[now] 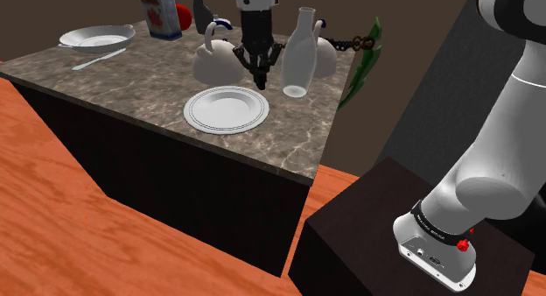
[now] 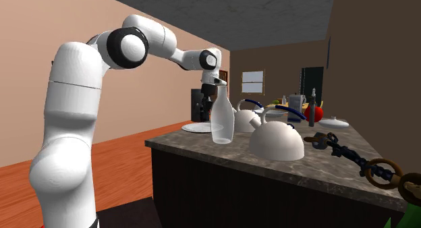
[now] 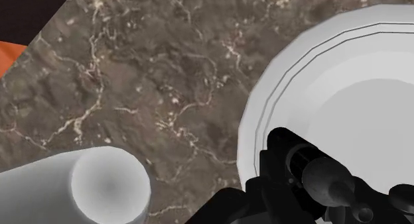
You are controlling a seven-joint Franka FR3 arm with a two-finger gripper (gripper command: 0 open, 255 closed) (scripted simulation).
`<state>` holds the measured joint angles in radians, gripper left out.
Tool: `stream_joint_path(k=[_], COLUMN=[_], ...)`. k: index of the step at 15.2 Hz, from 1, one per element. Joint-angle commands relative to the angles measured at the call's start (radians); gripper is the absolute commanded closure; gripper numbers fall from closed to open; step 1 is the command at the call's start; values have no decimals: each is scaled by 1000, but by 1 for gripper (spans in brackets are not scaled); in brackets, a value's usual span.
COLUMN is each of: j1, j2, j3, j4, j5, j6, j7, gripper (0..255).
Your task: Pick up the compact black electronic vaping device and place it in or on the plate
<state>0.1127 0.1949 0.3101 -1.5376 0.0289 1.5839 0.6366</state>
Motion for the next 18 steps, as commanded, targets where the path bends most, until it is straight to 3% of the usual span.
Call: stream_joint_path(k=[1, 7, 18], j1=[32, 140, 124], j2=[76, 297, 276], j3=[14, 33, 31], j4=[89, 392, 234], j5=[-20, -81, -75], j6=[-14, -97, 40], j7=[46, 149, 141], gripper=[255, 255, 255])
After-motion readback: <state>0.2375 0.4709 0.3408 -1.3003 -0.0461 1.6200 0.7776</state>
